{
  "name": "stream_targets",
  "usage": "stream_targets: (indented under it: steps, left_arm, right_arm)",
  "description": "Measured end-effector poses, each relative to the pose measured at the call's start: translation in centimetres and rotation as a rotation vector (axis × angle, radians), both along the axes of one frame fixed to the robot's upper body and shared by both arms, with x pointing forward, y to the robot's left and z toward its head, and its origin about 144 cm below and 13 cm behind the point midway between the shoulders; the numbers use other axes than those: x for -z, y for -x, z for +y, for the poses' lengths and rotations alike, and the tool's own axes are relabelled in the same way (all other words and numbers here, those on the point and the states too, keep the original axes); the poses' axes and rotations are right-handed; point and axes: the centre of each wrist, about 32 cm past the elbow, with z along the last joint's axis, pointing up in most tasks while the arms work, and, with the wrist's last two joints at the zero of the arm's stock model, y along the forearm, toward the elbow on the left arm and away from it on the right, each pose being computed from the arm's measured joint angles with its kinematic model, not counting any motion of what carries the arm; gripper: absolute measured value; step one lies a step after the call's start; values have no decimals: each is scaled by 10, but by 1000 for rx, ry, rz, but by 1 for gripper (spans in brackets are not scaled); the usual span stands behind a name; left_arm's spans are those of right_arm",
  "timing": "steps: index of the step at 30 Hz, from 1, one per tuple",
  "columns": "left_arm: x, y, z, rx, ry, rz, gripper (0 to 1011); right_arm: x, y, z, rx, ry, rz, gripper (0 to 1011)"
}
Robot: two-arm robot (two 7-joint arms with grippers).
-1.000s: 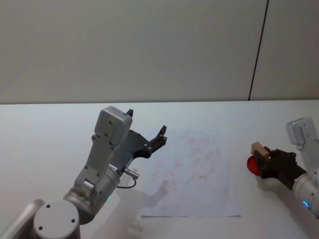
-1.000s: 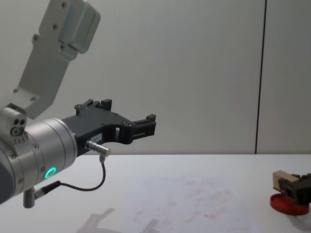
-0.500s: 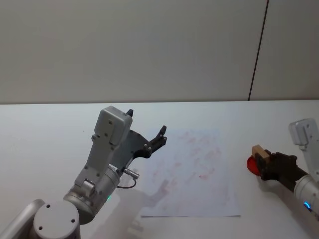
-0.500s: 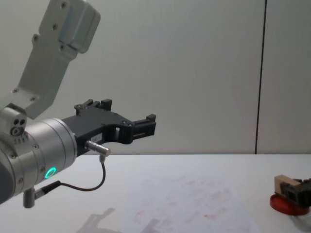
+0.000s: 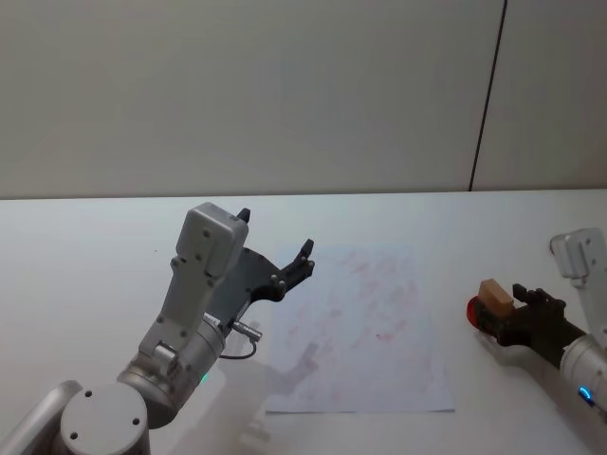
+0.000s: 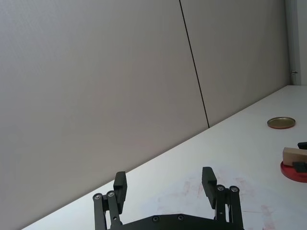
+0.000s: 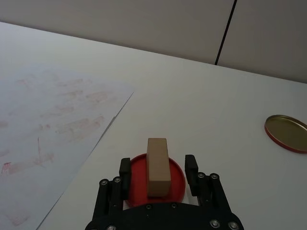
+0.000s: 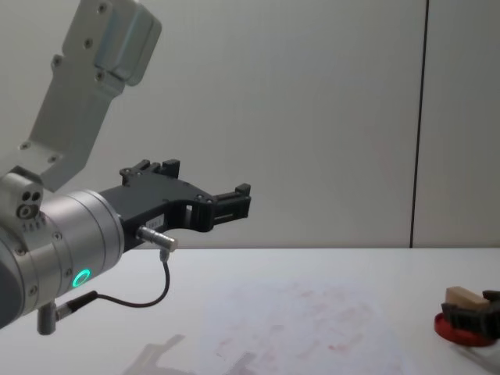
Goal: Use the one hand to pick up the stamp and affix it onto the A4 paper.
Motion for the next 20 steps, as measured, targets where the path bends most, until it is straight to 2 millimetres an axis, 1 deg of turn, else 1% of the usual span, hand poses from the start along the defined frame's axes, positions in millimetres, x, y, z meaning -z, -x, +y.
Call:
stream_targets:
  steps: [1, 3, 4, 6, 7, 10, 11, 13, 20]
  left_arm:
    - [0, 0, 0, 0, 0, 0, 993]
    - [0, 0, 0, 0, 0, 0, 993]
    - [0, 0, 0, 0, 0, 0, 993]
    - [0, 0, 0, 0, 0, 0, 993]
    - [0, 0, 0, 0, 0, 0, 993]
    - [0, 0, 0, 0, 0, 0, 993]
    - [0, 0, 0, 0, 0, 0, 993]
    - [0, 0, 0, 0, 0, 0, 993]
    - [0, 0, 0, 0, 0, 0, 993]
  right_arm:
    - [0, 0, 0, 0, 0, 0, 664]
    - [0, 1, 0, 0, -3, -2, 722]
    - [-1, 1, -1, 0, -7, -8, 777]
    - [-1, 2, -1, -1, -10, -14, 814]
    - [-2, 3, -1, -2, -14, -25, 871]
    - [-3, 5, -1, -4, -20, -41, 921]
    - [-4, 7, 0, -5, -25, -55, 966]
    - [-7, 10, 1, -6, -29, -76, 1001]
    - [-13, 20, 6, -5, -40, -129, 1001]
